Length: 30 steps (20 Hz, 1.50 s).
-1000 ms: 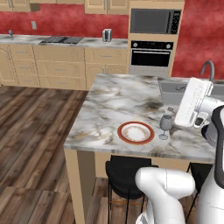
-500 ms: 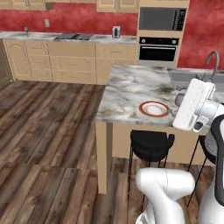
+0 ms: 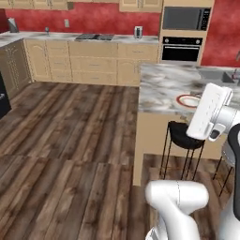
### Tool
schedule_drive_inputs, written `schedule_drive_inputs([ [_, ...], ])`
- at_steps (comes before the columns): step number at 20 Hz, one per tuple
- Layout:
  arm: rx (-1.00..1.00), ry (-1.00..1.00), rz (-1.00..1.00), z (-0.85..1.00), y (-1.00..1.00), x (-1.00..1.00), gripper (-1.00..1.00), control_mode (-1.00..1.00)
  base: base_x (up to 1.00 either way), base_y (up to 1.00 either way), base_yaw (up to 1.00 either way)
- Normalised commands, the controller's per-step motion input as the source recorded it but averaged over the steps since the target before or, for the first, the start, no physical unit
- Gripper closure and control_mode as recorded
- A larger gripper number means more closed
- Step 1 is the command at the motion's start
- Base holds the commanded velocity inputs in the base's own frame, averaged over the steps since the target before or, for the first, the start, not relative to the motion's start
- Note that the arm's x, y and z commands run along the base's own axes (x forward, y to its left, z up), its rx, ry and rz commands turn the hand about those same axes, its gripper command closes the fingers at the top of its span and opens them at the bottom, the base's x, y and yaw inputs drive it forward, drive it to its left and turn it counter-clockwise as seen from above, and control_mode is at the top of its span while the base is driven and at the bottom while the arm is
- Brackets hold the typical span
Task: Retrieve the wine glasses from the counter and place one next to each plate.
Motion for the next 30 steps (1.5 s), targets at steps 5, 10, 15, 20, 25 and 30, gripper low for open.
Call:
schedule_drive_inputs([
  [5,0.00,0.00,0.00,0.00,0.00,0.00,-1.00,1.00,0.58,1.00,-0.04],
  [10,0.00,0.00,0.00,0.00,0.00,0.00,-1.00,1.00,1.00,1.00,-0.07],
  [15,0.00,0.00,0.00,0.00,0.00,0.00,-1.00,1.00,1.00,1.00,0.00],
  [20,0.00,0.00,0.00,0.00,0.00,0.00,-1.00,1.00,1.00,1.00,0.00],
  [25,0.00,0.00,0.00,0.00,0.00,0.00,-1.00,1.00,1.00,1.00,-0.01],
  [30,0.00,0.00,0.00,0.00,0.00,0.00,-1.00,1.00,1.00,0.26,-0.06],
])
